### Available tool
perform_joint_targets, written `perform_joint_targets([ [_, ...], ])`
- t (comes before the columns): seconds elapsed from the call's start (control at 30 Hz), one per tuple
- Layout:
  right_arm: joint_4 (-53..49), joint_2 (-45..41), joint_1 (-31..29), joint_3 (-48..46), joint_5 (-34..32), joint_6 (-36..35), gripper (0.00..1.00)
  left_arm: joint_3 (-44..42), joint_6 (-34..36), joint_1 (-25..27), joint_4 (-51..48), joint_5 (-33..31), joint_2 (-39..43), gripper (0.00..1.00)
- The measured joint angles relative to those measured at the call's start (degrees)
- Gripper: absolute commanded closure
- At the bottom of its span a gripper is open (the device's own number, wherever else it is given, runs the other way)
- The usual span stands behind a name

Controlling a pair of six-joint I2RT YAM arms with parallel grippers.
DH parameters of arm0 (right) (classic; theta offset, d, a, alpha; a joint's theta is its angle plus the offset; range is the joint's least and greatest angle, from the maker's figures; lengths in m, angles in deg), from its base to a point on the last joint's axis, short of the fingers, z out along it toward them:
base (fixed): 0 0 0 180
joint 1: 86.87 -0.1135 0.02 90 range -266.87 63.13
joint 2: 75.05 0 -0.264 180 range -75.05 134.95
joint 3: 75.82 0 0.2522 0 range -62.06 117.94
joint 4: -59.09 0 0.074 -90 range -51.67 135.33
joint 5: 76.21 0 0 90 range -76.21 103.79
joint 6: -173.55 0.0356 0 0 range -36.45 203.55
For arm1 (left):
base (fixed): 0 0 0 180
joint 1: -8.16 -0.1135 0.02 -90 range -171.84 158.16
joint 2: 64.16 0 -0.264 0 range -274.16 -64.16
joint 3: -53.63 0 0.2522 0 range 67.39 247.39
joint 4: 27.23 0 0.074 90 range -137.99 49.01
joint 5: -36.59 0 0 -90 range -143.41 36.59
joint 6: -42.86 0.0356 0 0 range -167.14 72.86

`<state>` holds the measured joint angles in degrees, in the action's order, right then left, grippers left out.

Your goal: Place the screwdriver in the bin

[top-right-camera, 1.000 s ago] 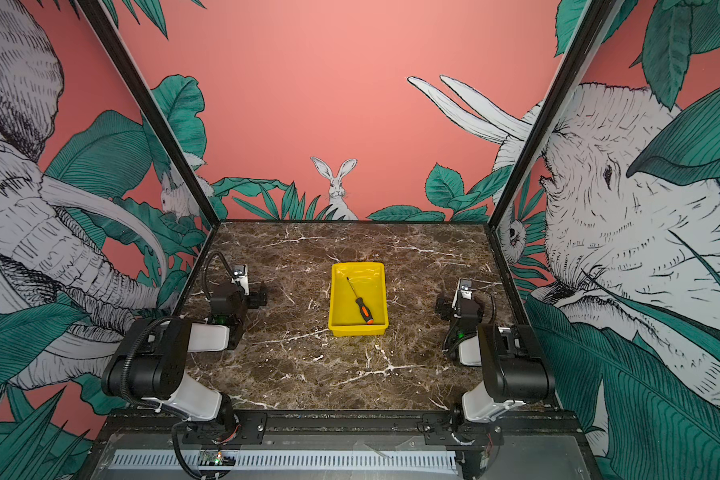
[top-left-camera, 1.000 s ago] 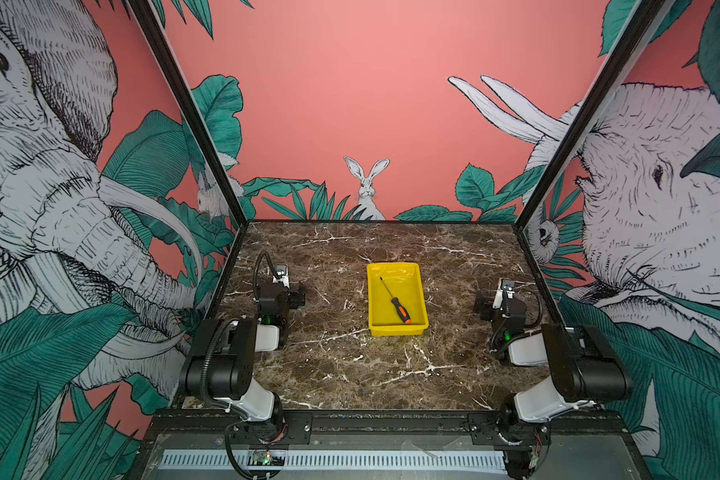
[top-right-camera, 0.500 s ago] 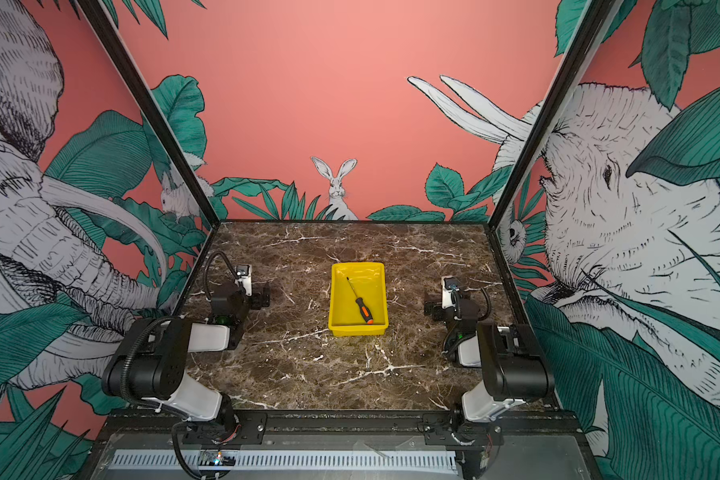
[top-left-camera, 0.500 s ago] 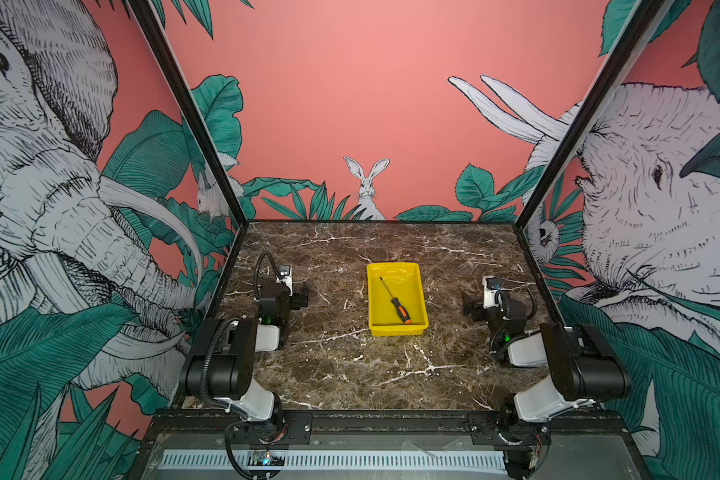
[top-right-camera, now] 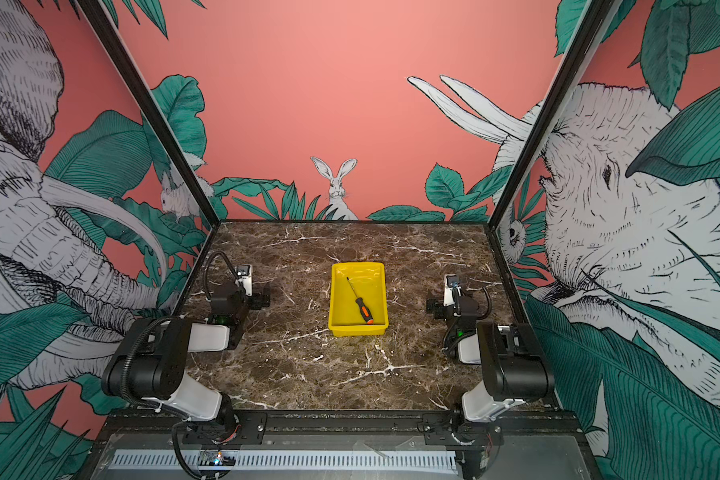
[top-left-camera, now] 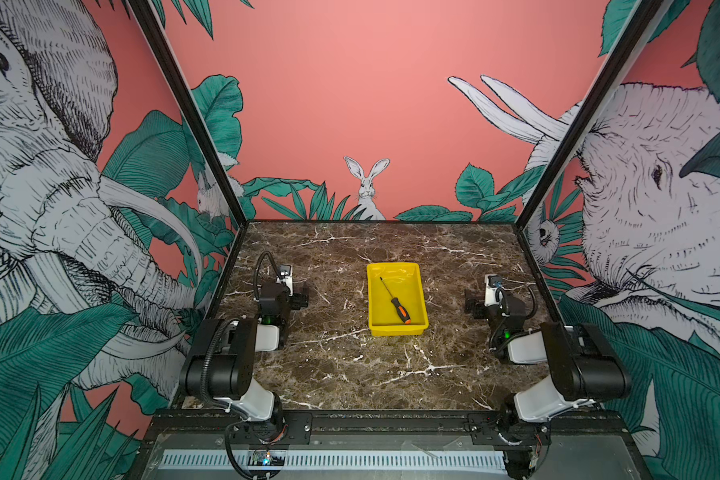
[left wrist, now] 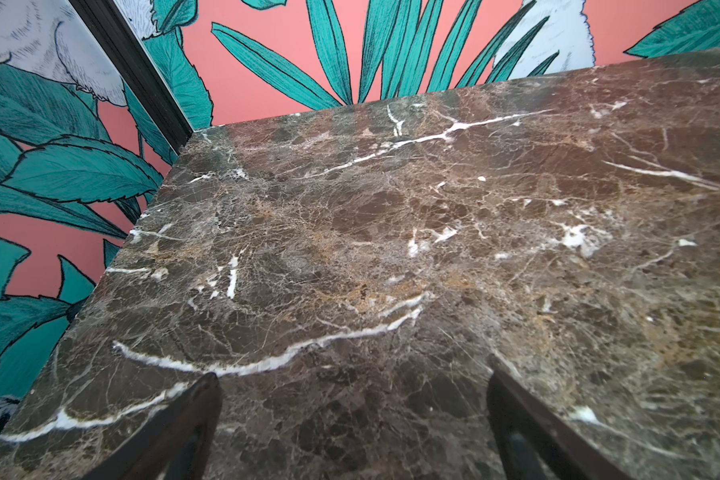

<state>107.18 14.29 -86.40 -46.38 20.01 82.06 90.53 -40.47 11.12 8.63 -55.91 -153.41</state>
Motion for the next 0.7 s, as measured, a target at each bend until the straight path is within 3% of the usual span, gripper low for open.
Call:
perform_joint_targets([
  [0.33, -7.41, -0.04, -0.7, 5.9, -2.1, -0.02, 0.01, 0.0, 0.0, 0.0, 0.0, 0.02, 0.0, 0.0],
  [0.7, -10.01, -0.04, -0.83, 6.08, -2.78, -0.02, 0.01, 0.0, 0.0, 0.0, 0.0, 0.04, 0.0, 0.0],
])
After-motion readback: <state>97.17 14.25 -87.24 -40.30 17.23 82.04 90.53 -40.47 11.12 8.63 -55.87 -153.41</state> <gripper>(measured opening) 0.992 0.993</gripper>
